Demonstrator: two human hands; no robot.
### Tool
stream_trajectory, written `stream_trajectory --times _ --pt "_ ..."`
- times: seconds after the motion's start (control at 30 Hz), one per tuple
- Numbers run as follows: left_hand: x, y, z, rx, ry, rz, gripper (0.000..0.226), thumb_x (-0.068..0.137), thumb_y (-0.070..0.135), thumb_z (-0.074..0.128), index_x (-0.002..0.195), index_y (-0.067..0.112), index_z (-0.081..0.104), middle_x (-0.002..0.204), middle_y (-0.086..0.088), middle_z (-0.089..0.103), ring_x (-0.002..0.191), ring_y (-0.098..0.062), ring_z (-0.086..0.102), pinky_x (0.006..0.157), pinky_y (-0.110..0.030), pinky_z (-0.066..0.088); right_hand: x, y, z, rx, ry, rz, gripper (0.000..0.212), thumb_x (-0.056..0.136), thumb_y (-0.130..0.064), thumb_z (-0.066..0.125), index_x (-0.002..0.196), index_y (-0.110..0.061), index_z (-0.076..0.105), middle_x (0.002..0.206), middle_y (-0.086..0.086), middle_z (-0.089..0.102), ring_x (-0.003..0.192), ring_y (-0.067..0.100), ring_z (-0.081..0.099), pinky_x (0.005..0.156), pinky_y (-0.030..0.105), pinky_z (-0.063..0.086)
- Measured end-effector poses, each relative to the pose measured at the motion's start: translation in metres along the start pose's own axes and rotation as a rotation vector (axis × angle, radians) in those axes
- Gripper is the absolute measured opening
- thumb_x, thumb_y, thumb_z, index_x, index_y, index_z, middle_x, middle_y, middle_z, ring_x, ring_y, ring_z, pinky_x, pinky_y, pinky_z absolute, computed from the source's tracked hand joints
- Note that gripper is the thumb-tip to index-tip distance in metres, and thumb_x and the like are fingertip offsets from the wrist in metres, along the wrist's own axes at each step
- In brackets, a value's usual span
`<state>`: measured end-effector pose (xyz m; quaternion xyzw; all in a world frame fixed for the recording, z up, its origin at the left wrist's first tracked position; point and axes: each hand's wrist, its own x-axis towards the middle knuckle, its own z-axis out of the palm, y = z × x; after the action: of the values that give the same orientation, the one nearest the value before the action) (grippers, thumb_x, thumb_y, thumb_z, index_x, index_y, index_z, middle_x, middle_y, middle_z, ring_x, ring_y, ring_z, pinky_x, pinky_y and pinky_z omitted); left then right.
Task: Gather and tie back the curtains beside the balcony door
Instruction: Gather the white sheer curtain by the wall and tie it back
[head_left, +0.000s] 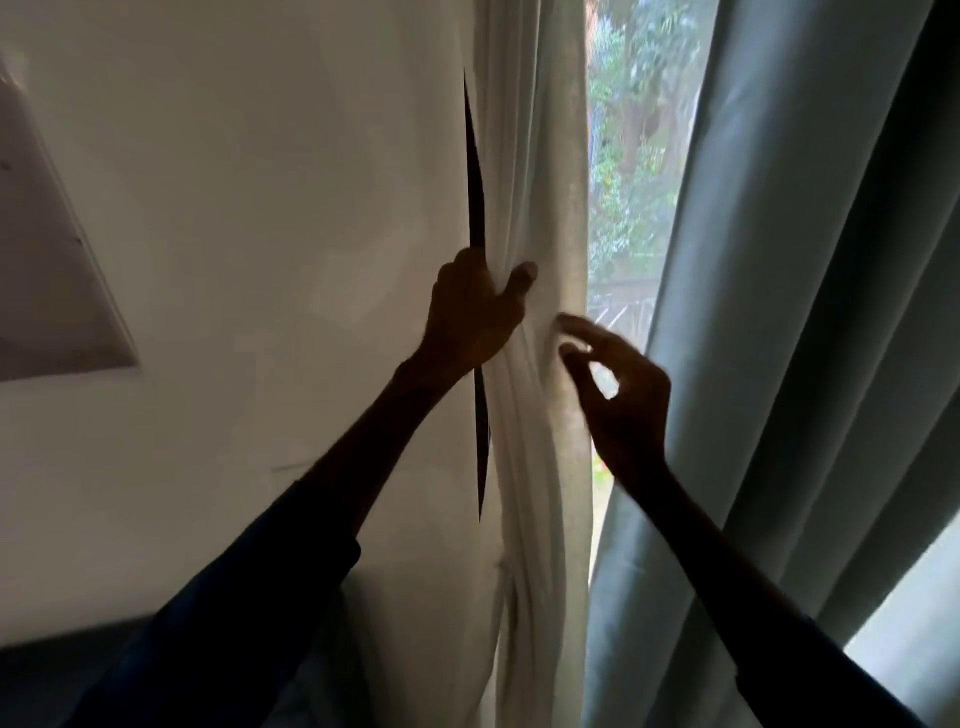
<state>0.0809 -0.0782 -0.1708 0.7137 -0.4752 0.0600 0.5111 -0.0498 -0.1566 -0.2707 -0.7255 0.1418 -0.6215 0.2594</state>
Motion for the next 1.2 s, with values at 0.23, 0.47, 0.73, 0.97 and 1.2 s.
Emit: stream_trajectory --times 0.23,0.47,0.73,0.97,1.2 --pt "-0.001 -0.018 -0.020 -0.512 -0.331 -0.098 0.054 0.088 0.038 0.072 0.133 0.017 0.053 0.117 0.004 0.068 0.104 -0.007 0.067 0.089 -0.023 0.055 0.058 0.021 -0.014 0.582 -0.491 0.399 0.075 0.076 -0.036 0.084 0.135 -0.003 0.051 0.126 0.009 0.068 0.117 0.027 0.065 0.094 0.041 0.055" --pt "-0.007 -0.036 -0.018 -0.550 -0.407 -0.119 0.016 0.096 0.029 0.060 0.109 0.032 0.051 0.107 0.010 0.064 0.087 0.005 0.067 0.073 -0.014 0.053 0.052 0.020 -0.001 0.665 -0.776 0.458 0.037 0.085 -0.005 0.065 0.122 -0.003 0.062 0.116 0.010 0.072 0.109 0.028 0.068 0.089 0.036 0.056" --pt "-0.036 -0.072 0.005 -0.300 -0.275 -0.138 0.026 0.093 0.037 0.065 0.111 0.025 0.051 0.096 0.017 0.058 0.081 0.008 0.058 0.067 -0.005 0.050 -0.023 0.029 -0.003 0.264 -0.502 0.601 0.035 0.072 -0.017 0.090 0.102 -0.022 0.073 0.096 -0.006 0.078 0.094 0.011 0.074 0.078 0.027 0.060" --pt "-0.135 -0.165 0.080 0.059 -0.346 -0.187 0.065 0.087 0.061 0.061 0.113 0.001 0.066 0.102 -0.012 0.072 0.089 -0.028 0.071 0.074 -0.042 0.061 -0.163 0.080 -0.001 -0.207 -0.525 0.832 0.061 0.077 -0.048 0.082 0.110 0.002 0.069 0.101 0.013 0.074 0.093 0.025 0.072 0.084 0.041 0.059" --pt "-0.154 -0.174 0.096 0.136 -0.213 -0.074 0.056 0.092 0.051 0.061 0.069 0.000 0.062 0.061 -0.009 0.063 0.057 -0.029 0.065 0.051 -0.028 0.046 -0.154 0.094 -0.010 -0.319 -0.430 0.710 0.047 0.082 -0.046 0.078 0.078 0.000 0.070 0.074 0.016 0.070 0.071 0.029 0.068 0.065 0.040 0.054"
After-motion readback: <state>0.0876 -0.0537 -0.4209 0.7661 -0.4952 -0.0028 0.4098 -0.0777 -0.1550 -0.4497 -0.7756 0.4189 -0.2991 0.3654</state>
